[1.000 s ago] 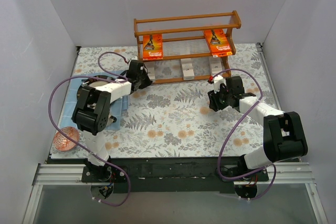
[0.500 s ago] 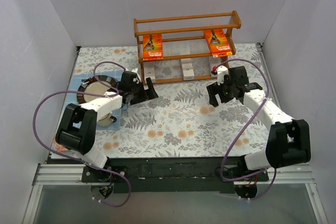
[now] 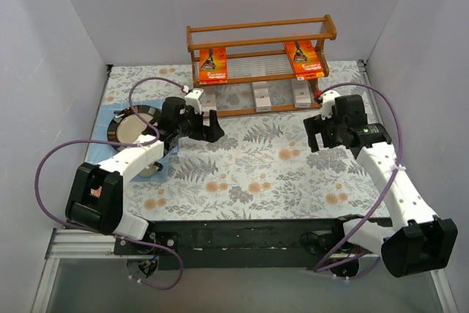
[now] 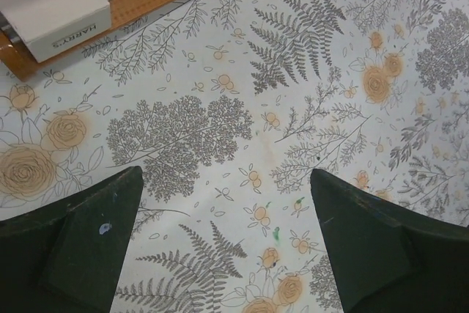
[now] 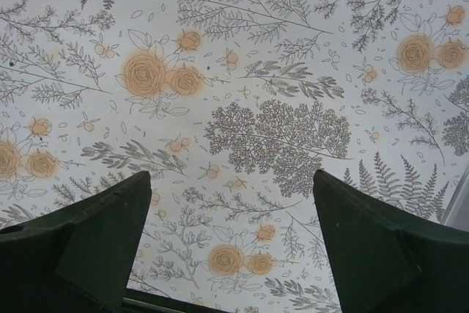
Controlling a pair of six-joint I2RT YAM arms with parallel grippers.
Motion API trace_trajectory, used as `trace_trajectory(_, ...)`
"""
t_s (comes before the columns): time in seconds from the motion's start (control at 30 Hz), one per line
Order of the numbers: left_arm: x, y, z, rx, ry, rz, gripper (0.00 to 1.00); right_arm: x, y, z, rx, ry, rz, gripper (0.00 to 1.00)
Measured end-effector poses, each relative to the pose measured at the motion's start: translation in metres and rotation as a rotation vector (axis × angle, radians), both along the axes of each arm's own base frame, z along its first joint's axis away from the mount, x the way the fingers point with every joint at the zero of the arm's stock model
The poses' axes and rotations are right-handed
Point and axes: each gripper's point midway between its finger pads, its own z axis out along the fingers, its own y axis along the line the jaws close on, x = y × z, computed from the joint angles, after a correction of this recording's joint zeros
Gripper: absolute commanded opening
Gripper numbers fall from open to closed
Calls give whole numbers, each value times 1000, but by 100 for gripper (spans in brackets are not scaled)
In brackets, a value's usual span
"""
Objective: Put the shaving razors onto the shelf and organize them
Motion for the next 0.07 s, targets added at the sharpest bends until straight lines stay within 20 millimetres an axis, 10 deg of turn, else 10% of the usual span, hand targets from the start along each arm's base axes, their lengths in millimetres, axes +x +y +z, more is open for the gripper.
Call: trace_trajectory(0.07, 1, 1, 0, 24, -22, -22, 98, -3, 0, 8, 11, -25, -5, 99)
